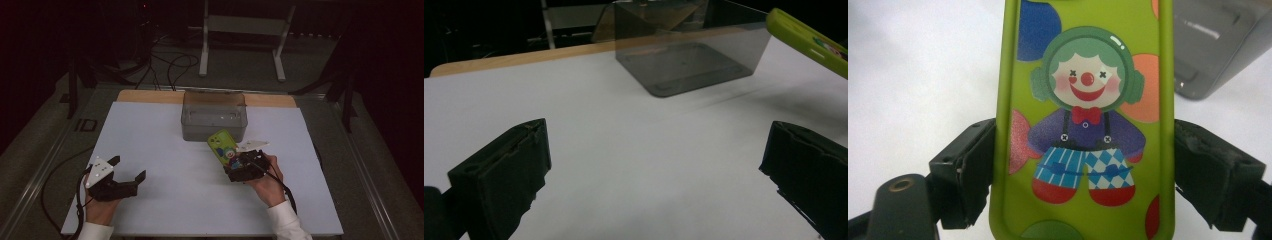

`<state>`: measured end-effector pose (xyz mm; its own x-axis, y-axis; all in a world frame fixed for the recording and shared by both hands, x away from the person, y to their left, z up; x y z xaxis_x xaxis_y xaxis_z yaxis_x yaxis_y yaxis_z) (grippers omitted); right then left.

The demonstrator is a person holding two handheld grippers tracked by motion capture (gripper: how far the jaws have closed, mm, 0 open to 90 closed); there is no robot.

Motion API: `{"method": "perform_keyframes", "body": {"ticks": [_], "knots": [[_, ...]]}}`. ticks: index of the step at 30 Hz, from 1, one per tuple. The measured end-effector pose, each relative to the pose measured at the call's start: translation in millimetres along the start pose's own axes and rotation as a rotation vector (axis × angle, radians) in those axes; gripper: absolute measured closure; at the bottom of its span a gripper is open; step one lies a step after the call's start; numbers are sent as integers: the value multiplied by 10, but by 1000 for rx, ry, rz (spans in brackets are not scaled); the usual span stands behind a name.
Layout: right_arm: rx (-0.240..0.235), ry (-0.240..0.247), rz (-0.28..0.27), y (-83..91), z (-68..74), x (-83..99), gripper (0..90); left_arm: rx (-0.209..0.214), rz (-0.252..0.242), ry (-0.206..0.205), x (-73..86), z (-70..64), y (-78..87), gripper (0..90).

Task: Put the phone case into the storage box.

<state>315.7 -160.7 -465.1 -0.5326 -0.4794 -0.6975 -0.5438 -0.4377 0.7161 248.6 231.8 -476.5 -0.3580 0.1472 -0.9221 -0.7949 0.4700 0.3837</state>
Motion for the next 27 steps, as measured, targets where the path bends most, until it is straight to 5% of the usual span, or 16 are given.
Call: {"method": "perform_keyframes", "body": {"ticks": [7,19,27], "knots": [[3,-2,-86,65,50,-108,160,27,-1,-22,-154,-123,-125,0],[3,13,-153,104,142,-214,160,66,9,-33,-402,-284,-340,5],[5,-27,-206,118,185,-265,159,97,21,-47,-526,-421,-491,8]]}}
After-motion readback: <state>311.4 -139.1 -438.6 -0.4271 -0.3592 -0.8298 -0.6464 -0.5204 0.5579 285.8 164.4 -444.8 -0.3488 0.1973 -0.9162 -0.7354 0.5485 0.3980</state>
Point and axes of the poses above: each handheld gripper's, and its own axes: y roughly backward along the jaws, x roughly out of its underside, z roughly to its left, the point moved 1 cm from there along -y, roughly forward along the jaws
